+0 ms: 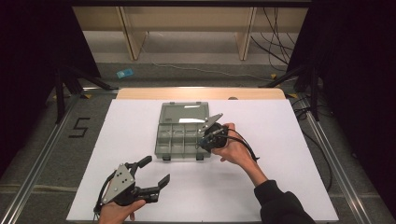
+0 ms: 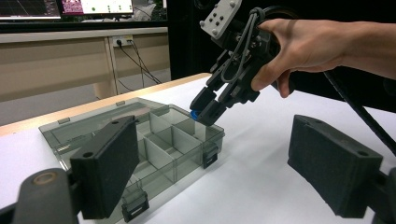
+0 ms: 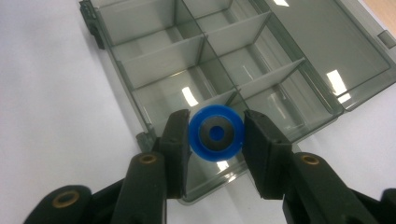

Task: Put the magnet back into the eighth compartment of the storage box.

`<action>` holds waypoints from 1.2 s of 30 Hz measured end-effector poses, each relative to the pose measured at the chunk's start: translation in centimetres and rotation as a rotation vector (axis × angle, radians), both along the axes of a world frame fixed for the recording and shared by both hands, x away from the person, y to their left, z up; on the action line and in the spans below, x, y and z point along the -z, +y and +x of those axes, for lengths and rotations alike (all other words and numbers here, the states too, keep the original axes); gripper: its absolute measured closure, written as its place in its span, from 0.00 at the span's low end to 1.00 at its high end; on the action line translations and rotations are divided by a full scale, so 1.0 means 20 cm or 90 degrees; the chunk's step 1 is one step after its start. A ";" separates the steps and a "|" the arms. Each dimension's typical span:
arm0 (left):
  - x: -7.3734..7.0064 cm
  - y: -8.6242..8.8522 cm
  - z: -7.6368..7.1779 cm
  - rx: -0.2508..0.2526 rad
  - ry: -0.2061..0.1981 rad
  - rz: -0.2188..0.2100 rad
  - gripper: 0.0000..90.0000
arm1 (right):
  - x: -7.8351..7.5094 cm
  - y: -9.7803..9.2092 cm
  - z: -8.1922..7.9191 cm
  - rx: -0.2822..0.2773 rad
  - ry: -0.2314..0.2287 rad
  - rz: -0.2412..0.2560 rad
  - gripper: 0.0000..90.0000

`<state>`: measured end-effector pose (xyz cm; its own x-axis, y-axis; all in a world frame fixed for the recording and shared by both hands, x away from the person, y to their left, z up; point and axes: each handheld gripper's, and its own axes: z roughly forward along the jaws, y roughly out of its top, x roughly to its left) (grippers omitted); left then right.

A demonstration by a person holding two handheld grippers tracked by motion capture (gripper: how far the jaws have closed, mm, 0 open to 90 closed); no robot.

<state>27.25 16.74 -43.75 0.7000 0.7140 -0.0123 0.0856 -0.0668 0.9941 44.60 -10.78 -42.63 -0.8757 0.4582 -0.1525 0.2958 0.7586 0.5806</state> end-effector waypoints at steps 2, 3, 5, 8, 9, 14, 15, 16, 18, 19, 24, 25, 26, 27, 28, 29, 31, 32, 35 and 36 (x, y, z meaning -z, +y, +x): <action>0.00 0.00 0.00 0.000 0.000 0.000 0.18 | 0.01 0.00 0.01 0.005 0.007 -0.002 0.70; 0.00 0.00 0.00 0.000 0.000 0.000 0.18 | 0.01 0.00 0.01 0.003 0.008 -0.003 0.70; 0.00 0.00 0.00 0.000 0.000 0.000 0.18 | 0.02 0.00 0.02 0.004 0.013 -0.005 0.70; 0.00 0.00 0.00 0.000 0.000 0.000 0.18 | 0.02 0.00 0.02 0.003 0.011 -0.007 0.70; 0.00 0.00 0.00 0.000 0.001 0.000 0.18 | 0.03 0.01 0.03 0.000 0.006 -0.010 0.70; 0.00 0.00 0.00 0.000 0.000 0.002 0.18 | 0.05 0.02 0.03 -0.002 0.014 -0.023 0.70; 0.00 0.00 0.00 0.000 0.000 0.002 0.18 | 0.05 0.02 0.03 -0.002 0.014 -0.023 0.70; 0.00 0.00 0.00 0.005 -0.002 -0.008 0.18 | 0.06 0.02 0.04 -0.003 0.020 -0.025 0.70; 0.00 0.00 0.00 0.005 -0.002 -0.008 0.18 | 0.06 0.02 0.04 -0.003 0.019 -0.025 0.70; 0.00 0.00 0.00 0.005 -0.002 -0.008 0.18 | 0.07 0.03 0.05 -0.004 0.016 -0.025 0.70; 0.00 0.00 0.00 0.002 -0.002 0.000 0.18 | 0.08 0.03 0.05 -0.005 0.022 -0.036 0.69; 0.00 0.00 0.00 0.003 -0.002 -0.001 0.18 | 0.08 0.03 0.06 -0.006 0.025 -0.038 0.69; 0.00 0.00 0.00 0.002 -0.001 0.001 0.18 | 0.09 0.03 0.06 -0.005 0.024 -0.037 0.69; 0.00 0.00 0.00 0.004 -0.002 -0.004 0.18 | 0.09 0.03 0.06 -0.006 0.025 -0.038 0.68; 0.00 0.00 0.00 0.006 0.000 -0.010 0.18 | 0.09 0.03 0.06 -0.005 0.025 -0.038 0.67; 0.00 0.00 0.00 0.005 -0.001 -0.009 0.18 | 0.09 0.03 0.06 -0.005 0.026 -0.036 0.65; 0.00 0.00 0.00 0.005 -0.002 -0.008 0.18 | 0.09 0.04 0.06 -0.001 0.025 -0.030 0.60; 0.00 0.00 0.00 0.005 -0.002 -0.008 0.18 | 0.09 0.03 0.06 0.002 0.023 -0.028 0.59; 0.00 0.00 0.00 0.005 -0.002 -0.008 0.18 | 0.08 0.03 0.06 0.007 0.014 -0.017 0.54; 0.00 0.00 0.00 0.005 -0.002 -0.008 0.18 | 0.07 0.03 0.05 0.013 0.014 -0.014 0.52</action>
<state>27.31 16.70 -43.78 0.7056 0.7084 -0.0196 0.0824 -0.0545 0.9951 45.68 -10.27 -44.09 -0.8698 0.4721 -0.1434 0.3236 0.7653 0.5564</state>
